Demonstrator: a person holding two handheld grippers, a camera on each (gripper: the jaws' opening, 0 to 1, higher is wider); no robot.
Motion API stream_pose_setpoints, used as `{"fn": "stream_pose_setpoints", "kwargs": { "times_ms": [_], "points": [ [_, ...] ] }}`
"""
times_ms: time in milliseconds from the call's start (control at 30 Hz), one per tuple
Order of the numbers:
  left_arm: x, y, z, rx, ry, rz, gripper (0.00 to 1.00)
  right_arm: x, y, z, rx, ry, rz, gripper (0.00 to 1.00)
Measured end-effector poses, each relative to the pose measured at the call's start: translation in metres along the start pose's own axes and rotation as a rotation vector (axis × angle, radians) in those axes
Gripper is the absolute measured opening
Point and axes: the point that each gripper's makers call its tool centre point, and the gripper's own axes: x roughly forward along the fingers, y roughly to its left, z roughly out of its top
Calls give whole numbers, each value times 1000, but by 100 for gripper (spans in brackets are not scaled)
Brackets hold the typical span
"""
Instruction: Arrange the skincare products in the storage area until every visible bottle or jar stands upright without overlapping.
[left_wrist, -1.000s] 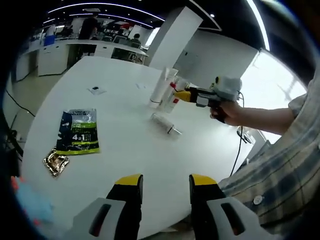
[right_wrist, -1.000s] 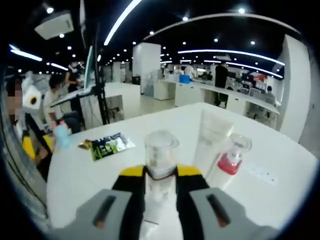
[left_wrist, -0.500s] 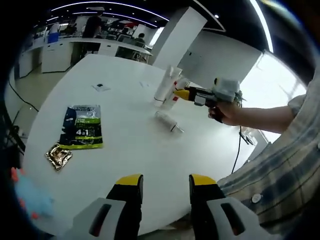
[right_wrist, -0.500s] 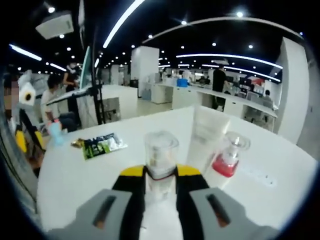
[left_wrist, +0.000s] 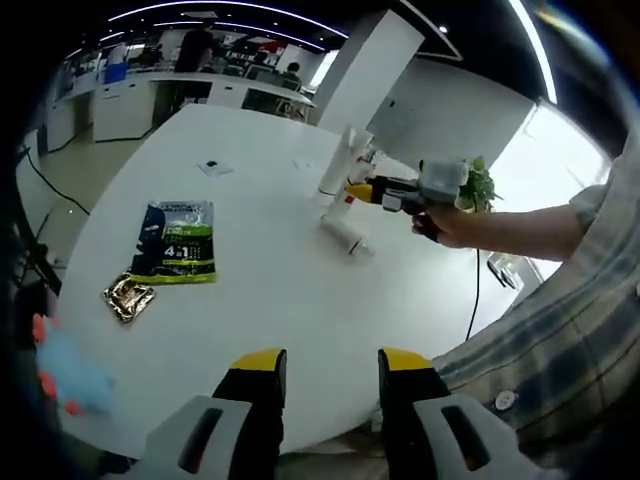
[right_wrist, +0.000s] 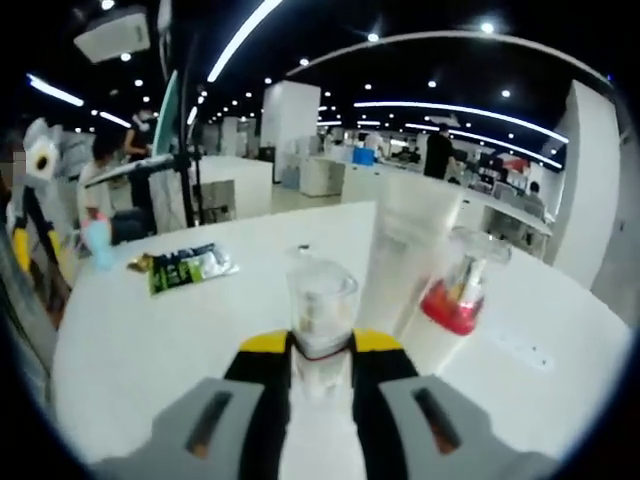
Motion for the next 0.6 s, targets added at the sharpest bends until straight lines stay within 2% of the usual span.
{"fn": "stream_pose_setpoints", "kwargs": {
  "times_ms": [400,600],
  "points": [
    [-10,6,-7,-23,-3,33,38,13,3,-11,-14,2,8,20],
    [-11,7,-11,-31,0,36,37,12,3,-9,35,-25,0,20]
  ]
}}
